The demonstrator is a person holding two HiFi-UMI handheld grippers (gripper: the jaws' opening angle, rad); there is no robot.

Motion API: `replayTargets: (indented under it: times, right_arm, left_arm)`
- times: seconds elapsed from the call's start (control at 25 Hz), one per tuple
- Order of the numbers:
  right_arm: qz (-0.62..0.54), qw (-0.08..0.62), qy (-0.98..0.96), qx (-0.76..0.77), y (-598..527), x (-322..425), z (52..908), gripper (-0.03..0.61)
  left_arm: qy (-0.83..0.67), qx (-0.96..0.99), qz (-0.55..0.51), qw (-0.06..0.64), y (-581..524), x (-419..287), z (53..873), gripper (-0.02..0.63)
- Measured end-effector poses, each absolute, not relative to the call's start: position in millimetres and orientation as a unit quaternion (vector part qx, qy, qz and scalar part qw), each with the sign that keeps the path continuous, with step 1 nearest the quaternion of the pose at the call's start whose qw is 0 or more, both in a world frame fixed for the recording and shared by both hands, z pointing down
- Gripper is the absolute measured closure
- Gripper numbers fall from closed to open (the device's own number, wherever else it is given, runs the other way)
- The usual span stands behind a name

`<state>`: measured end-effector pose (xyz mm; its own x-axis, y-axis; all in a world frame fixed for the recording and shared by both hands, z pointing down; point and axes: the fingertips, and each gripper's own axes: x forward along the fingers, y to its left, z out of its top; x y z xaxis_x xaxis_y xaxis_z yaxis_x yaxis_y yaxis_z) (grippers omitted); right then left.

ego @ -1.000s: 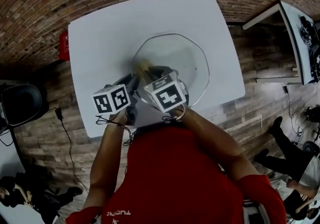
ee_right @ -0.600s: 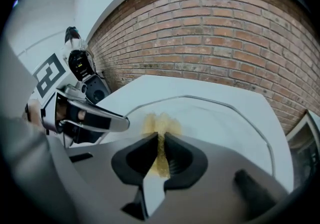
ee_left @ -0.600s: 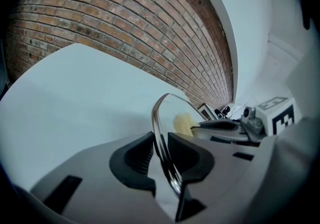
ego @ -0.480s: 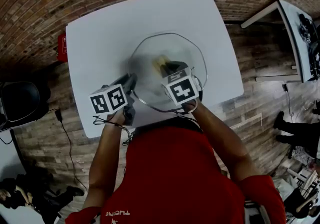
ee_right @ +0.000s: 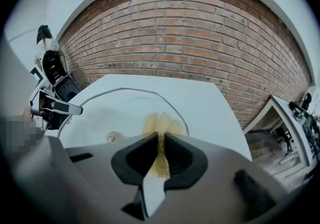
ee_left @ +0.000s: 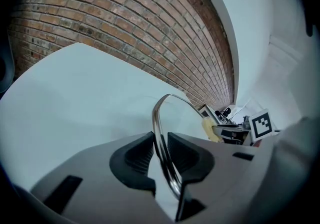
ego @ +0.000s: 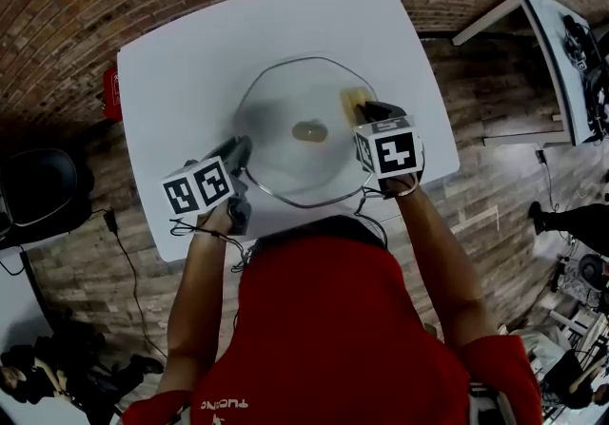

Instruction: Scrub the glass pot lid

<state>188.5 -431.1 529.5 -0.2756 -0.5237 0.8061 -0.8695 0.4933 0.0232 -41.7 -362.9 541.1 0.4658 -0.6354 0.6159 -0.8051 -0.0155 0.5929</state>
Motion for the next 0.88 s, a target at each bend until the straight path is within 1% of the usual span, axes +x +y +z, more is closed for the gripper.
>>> replayTargets:
  times: [0.12, 0.36, 0.52, 0.72, 0.88]
  right_arm:
    - [0.222, 0.387, -0.783, 0.433, -417, 172, 520, 0.525]
    - [0.258, 0.364, -0.833, 0.328, -347, 91, 504, 0.525]
    - [0.278, 0.372, -0.842, 0.274, -315, 53, 514, 0.525]
    - [0.279, 0.401, -0.838, 0.241, -294, 46, 529, 0.525]
    - [0.277, 0.403, -0.833, 0.258, -298, 60, 535, 0.525]
  left_arm:
    - [-0.511, 0.705, 0.087, 0.484, -363, -40, 541, 0.517]
    - [-0.516, 0.7, 0.078, 0.487, -363, -43, 542, 0.52]
    - [-0.519, 0.698, 0.075, 0.487, -362, -43, 542, 0.52]
    - [-0.518, 0.698, 0.077, 0.488, -360, -41, 540, 0.52]
    - [-0.516, 0.699, 0.076, 0.489, -360, -41, 543, 0.52]
